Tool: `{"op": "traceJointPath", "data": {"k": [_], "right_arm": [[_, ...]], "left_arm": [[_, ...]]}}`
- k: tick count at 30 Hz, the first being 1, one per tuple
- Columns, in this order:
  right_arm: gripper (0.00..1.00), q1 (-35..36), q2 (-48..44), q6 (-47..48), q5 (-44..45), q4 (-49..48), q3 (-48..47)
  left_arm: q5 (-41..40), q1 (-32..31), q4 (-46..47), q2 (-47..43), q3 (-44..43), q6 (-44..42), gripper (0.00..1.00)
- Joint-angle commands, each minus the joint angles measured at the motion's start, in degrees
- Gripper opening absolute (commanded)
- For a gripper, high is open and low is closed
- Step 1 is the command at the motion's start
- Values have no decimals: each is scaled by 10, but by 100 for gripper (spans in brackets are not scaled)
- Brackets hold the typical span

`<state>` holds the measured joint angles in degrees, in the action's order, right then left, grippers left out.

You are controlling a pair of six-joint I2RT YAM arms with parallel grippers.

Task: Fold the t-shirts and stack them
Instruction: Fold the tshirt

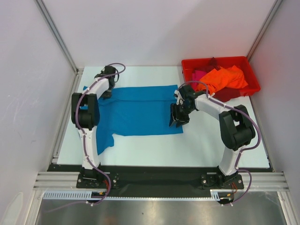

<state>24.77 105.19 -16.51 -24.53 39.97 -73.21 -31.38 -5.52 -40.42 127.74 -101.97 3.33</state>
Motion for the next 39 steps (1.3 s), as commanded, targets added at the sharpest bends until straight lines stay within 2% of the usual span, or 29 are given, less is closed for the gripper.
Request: {"op": "traceJointPath", "data": {"k": [1,3,5,9,13,17,21,25,29,32,39], "right_arm": [[51,-1,-35,-6,-10,-15,7],[51,0,-39,-8,-10,-19,13],[51,0,-42,-10,-13,-24,18],[51,1,-46,-12,-14,-34,25],[51,-1,-49,-13,-15,-43,28],[51,-1,-53,-14,-17,-45,27],[51,-4,-57,-13,-15,-48,35],[51,-8,-59,-10,-19,-50,46],[51,-14,-60,-9,-22,-51,52],[51,-16,-55,-9,-24,-51,47],[51,-20,-53,-7,-23,-49,47]], "left_arm": [[-18,6,-11,-51,-22,20,47],[-9,8,-27,-75,-35,27,58],[-1,8,-50,-95,-46,36,58],[76,9,-93,-132,-36,81,44],[175,8,-77,-191,50,134,44],[233,9,-47,-226,151,176,39],[232,9,-27,-214,192,180,27],[214,15,-4,-187,191,166,28],[240,34,24,-169,187,177,39],[242,49,26,-150,177,187,43],[252,76,41,-124,165,184,45]]}}
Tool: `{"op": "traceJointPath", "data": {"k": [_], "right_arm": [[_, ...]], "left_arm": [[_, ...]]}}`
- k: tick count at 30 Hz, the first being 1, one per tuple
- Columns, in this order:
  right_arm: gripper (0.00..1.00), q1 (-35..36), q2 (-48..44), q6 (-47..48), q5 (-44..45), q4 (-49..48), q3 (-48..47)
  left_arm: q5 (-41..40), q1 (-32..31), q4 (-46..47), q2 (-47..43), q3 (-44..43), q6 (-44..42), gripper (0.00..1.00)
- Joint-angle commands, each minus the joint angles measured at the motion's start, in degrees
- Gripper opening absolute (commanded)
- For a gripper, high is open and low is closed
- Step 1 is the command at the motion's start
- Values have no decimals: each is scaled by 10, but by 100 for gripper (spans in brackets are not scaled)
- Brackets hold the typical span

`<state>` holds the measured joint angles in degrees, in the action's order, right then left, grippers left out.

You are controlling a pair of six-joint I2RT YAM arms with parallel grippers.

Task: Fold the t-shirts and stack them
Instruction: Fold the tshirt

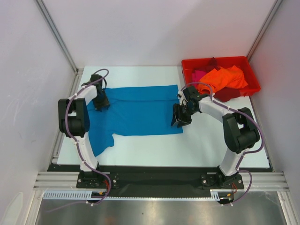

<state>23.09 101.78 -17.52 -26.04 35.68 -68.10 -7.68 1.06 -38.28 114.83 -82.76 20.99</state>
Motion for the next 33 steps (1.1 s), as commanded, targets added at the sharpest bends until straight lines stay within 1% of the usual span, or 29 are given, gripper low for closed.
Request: {"op": "traceJointPath", "data": {"k": [1,11,23,28,29,31,32,33], "right_arm": [[51,-3,-18,2,-7,-6,-5],[51,-8,-11,0,-8,-7,-6],[50,-8,-9,2,-6,-3,-8],[50,-7,-9,2,-6,-3,-7],[50,-8,-10,2,-6,-3,-8],[50,-8,-11,2,-5,-2,-7],[50,-8,-11,2,-4,-3,-6],[50,-9,-12,2,-4,-2,-6]], "left_arm": [[16,13,19,11,-35,6,45],[46,22,13,52,-97,13,46],[64,23,27,60,-108,35,47],[65,27,24,65,-120,39,43],[66,29,23,68,-123,38,39],[65,30,23,71,-129,37,35],[65,30,22,71,-130,37,30],[65,32,20,68,-130,37,28]]}}
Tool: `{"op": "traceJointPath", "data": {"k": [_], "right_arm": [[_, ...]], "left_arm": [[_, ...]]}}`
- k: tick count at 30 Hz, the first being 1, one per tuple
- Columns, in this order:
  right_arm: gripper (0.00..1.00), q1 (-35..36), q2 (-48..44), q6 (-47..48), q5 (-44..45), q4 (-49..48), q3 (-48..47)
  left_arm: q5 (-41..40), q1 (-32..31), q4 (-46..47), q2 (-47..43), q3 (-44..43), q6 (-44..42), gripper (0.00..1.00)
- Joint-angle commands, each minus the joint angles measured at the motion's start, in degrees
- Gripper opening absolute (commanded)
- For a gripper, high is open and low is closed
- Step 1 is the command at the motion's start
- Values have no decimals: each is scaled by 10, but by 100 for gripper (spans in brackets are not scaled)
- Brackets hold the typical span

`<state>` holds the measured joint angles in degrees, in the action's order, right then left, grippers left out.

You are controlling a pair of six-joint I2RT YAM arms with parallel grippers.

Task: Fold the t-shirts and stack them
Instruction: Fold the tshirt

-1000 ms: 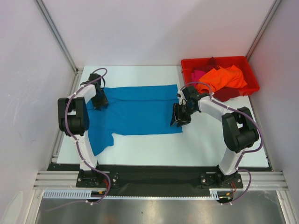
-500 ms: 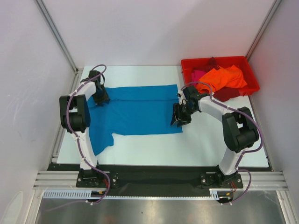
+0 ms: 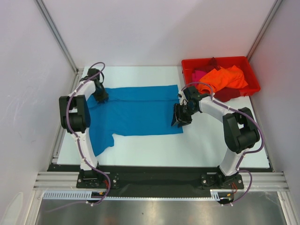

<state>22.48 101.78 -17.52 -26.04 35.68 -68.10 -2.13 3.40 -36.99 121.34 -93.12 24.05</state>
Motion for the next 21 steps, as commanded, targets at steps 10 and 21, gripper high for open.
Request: {"op": "traceJointPath", "data": {"k": [10,21], "right_arm": [[50,-2,-18,0,-6,-7,-4],[50,-2,-28,-1,-10,-13,7]], "left_arm": [[8,7,-9,-26,-10,-2,0],[58,7,-12,-99,86,13,0]]}}
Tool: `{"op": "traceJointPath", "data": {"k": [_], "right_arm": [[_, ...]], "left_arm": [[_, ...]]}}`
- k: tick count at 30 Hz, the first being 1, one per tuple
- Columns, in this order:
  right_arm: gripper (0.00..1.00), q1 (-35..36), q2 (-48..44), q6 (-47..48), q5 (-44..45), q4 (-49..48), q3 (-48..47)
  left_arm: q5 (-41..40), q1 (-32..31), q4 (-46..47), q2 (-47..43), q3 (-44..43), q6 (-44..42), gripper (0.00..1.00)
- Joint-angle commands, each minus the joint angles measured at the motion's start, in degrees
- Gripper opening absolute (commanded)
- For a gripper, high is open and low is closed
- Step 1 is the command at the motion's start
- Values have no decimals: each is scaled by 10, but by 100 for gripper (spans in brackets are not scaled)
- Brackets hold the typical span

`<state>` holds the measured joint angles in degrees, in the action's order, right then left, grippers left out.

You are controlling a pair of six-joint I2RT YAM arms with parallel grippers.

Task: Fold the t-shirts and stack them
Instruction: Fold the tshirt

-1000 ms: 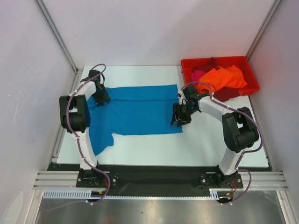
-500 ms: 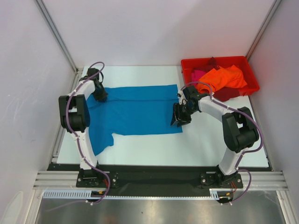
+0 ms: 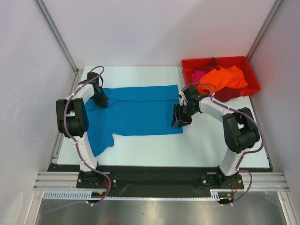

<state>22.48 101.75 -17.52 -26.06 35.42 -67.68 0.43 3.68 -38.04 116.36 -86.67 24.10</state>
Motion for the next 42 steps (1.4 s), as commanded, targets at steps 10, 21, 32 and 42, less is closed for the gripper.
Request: {"op": "traceJointPath", "data": {"k": [10,21,32,42], "right_arm": [[50,-2,-39,-1,-11,-15,11],[50,-2,-39,0,-18,-21,20],[50,-8,-33,2,-24,-22,19],[50,-9,-31,5,-27,-18,15]], "left_arm": [[48,10,-9,-86,66,22,0],[52,17,-25,-108,84,27,24],[22,98,9,-207,143,12,61],[79,139,76,-167,130,-105,68]]}}
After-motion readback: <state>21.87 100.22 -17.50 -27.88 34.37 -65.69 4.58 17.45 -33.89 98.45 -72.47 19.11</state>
